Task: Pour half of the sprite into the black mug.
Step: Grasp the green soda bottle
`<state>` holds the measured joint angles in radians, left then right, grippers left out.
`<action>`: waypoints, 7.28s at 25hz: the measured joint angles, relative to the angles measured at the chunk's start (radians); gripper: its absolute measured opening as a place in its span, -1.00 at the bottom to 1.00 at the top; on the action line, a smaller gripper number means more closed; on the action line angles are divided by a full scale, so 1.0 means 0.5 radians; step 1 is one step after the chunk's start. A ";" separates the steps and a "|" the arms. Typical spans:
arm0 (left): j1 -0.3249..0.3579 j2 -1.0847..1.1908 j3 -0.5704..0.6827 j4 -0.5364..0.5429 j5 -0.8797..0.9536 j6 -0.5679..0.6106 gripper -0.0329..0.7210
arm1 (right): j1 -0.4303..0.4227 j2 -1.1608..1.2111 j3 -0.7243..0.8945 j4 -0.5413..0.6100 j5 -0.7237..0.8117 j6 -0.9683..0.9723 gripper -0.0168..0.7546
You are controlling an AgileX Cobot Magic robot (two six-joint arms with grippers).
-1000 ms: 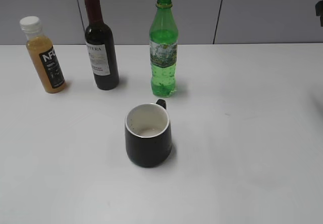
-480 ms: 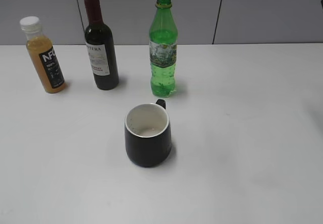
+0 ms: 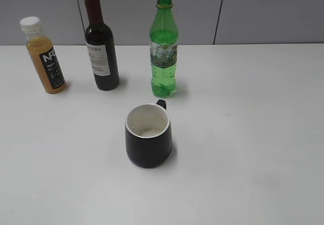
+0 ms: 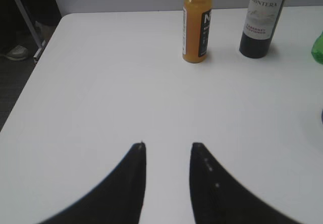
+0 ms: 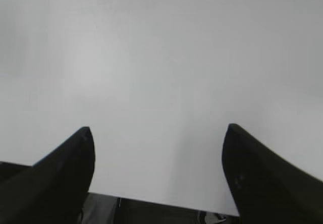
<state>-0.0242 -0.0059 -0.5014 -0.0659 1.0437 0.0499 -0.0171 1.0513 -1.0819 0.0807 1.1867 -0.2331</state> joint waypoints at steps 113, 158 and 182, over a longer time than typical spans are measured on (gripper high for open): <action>-0.010 1.261 -0.031 -0.641 -1.602 0.660 0.78 | 0.112 -2.111 1.334 0.187 -0.473 0.135 0.58; -0.545 3.823 -0.699 1.267 -3.885 -0.697 0.90 | 0.112 -2.111 1.334 0.197 -0.475 0.136 0.58; -0.725 4.409 -1.368 1.276 -3.824 -0.725 0.93 | 0.112 -2.111 1.334 0.210 -0.477 0.136 0.58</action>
<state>-0.3869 2.1986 -1.1853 0.5719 -0.8682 -0.3125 0.0387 -0.0042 -0.4150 0.1857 0.9483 -0.1651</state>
